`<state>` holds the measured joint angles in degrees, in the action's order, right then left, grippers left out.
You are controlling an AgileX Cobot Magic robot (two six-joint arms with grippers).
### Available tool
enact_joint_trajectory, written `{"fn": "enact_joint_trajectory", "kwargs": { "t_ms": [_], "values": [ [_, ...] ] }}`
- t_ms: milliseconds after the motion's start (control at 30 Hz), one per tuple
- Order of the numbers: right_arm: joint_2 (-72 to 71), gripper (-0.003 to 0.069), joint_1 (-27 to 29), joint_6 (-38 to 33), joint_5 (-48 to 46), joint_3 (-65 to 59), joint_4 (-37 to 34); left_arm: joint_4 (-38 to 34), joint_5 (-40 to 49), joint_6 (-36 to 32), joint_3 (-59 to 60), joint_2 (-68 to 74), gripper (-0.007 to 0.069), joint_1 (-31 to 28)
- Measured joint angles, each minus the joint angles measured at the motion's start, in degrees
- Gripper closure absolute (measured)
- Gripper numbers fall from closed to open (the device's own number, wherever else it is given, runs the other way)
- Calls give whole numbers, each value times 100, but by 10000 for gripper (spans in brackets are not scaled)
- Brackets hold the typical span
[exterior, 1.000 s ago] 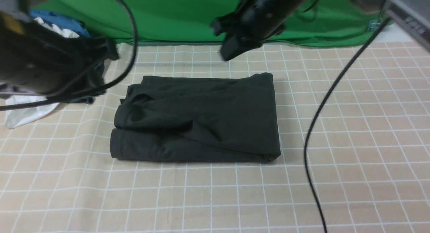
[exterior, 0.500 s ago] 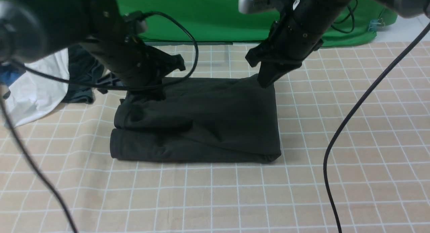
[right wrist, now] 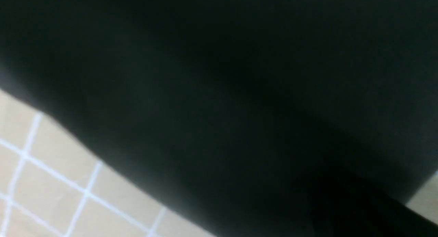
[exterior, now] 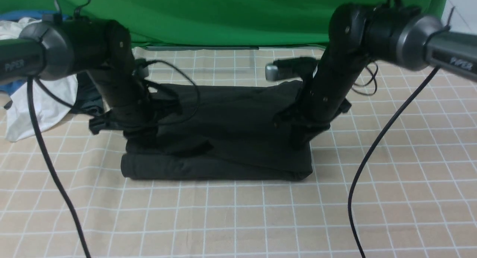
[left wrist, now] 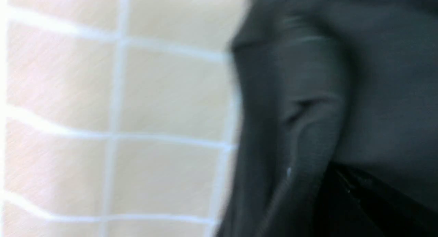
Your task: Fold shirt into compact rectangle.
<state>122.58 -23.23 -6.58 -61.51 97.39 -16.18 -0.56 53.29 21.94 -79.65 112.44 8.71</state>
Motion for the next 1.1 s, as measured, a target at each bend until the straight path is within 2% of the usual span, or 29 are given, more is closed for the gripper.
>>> {"fn": "enact_joint_trajectory", "kwargs": {
  "t_ms": [200,433,667,900,1000,1100],
  "values": [
    [125,599,-6,71,-18,-11,214,113,-106,-75,206,-25,611,-157],
    [131,580,0,179,-649,-11,832,376,-113,-65,233,-320,611,-202],
    [-213,569,0,179,-677,-11,878,194,-486,193,46,-1097,611,-202],
    [-643,568,0,179,-510,-11,838,132,-301,192,-460,-667,608,-202],
    [-650,568,0,179,-498,-11,838,255,-260,150,-459,-410,576,-202],
    [-650,568,0,179,-498,-11,833,522,-245,156,-459,-141,470,-202]
  ]
}}
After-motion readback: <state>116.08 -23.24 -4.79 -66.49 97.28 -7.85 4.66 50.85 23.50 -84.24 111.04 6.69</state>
